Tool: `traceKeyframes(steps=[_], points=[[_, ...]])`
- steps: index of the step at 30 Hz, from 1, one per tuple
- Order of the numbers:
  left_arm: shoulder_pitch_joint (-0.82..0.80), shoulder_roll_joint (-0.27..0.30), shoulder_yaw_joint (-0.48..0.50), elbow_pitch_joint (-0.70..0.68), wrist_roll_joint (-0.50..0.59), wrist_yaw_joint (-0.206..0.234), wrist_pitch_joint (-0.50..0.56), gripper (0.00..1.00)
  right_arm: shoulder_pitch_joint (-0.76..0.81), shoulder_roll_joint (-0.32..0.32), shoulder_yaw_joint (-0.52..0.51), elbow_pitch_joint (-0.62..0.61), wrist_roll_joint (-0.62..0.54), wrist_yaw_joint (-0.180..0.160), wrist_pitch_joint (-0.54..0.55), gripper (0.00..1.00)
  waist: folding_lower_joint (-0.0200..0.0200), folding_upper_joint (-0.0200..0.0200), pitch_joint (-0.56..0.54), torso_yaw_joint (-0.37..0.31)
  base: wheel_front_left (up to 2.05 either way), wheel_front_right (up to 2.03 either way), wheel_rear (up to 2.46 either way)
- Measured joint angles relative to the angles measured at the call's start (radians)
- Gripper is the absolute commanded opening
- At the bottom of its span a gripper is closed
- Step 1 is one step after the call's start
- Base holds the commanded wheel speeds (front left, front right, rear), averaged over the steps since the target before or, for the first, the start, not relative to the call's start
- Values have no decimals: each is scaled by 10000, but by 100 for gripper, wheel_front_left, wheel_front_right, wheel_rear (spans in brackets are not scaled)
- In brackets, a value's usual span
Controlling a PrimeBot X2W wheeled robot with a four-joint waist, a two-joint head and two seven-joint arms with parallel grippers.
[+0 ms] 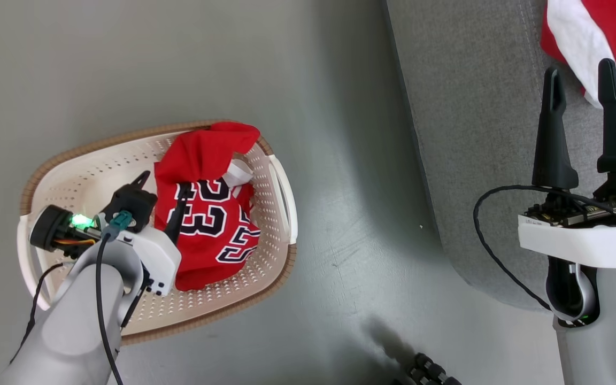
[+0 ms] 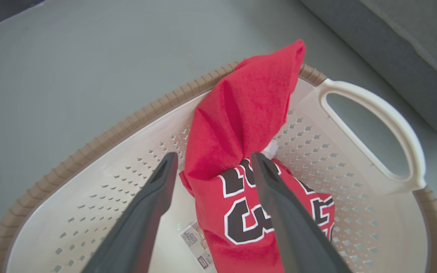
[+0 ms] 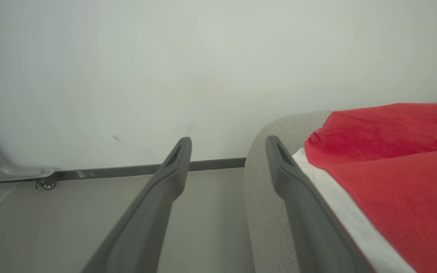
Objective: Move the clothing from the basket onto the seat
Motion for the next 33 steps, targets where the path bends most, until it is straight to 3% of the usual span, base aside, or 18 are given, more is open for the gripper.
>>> traceKeyframes(steps=[16, 28, 33], points=[[-750, 376, -90, 807, 274, 46, 470, 100, -567, 0, 209, 56, 324, 0, -17, 100, 0, 0, 855, -457, 0, 0, 0], [-1256, 750, 242, 1404, 362, 826, 732, 100, -976, 0, 259, 140, 587, 0, -61, 100, 0, 0, 1353, -763, 0, 0, 0], [-1316, 717, 314, 1524, 353, 930, 742, 100, -1091, 0, 328, 130, 635, 0, -77, 100, 0, 0, 1522, -850, 0, 0, 0]])
